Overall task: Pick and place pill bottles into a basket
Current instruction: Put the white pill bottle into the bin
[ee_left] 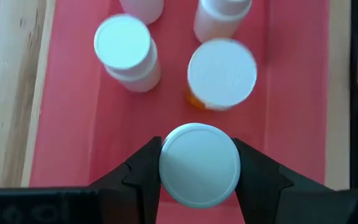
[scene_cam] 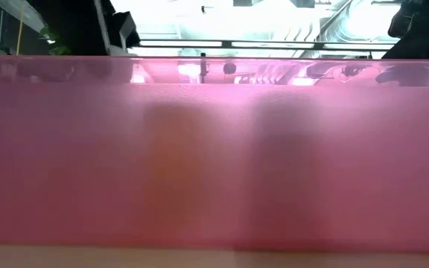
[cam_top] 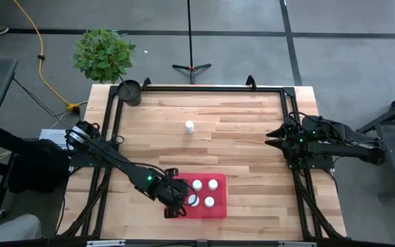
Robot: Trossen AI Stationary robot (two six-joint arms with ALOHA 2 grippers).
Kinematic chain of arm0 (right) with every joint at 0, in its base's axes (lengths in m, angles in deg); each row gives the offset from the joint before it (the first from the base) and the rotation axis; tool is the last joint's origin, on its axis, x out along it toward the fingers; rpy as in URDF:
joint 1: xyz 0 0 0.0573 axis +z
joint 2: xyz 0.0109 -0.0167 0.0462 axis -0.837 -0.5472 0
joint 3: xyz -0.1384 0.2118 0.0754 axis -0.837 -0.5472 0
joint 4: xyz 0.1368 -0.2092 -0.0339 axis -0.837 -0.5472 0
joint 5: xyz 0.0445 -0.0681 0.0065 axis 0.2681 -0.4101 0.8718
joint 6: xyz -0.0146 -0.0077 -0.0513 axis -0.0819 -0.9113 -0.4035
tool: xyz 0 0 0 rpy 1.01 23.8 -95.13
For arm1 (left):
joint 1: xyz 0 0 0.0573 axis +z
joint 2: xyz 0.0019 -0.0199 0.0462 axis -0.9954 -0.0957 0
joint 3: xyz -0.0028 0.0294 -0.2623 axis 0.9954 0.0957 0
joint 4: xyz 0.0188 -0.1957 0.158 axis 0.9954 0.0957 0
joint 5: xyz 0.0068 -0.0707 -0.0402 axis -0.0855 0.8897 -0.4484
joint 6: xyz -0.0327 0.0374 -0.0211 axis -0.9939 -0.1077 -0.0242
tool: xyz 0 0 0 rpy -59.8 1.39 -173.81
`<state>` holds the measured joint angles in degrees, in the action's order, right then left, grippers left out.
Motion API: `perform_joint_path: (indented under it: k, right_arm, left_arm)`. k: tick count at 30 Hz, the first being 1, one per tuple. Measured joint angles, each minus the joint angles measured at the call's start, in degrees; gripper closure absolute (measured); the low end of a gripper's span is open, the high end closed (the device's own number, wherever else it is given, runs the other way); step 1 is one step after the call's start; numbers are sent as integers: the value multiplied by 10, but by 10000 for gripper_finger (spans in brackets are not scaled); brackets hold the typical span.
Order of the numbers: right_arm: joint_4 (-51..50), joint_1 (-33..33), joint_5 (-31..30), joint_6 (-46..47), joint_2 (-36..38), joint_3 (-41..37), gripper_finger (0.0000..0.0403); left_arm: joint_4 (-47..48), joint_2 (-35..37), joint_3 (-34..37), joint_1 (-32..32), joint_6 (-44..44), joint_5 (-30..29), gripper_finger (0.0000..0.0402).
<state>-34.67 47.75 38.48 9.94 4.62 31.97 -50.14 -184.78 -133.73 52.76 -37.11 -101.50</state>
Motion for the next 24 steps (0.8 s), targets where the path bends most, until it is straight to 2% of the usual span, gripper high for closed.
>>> perform_joint_path:
  k: [24]
  right_arm:
    - [0,0,6,-1,0,0,203]
  left_arm:
    - [-10,-37,-1,-25,-47,6,207]
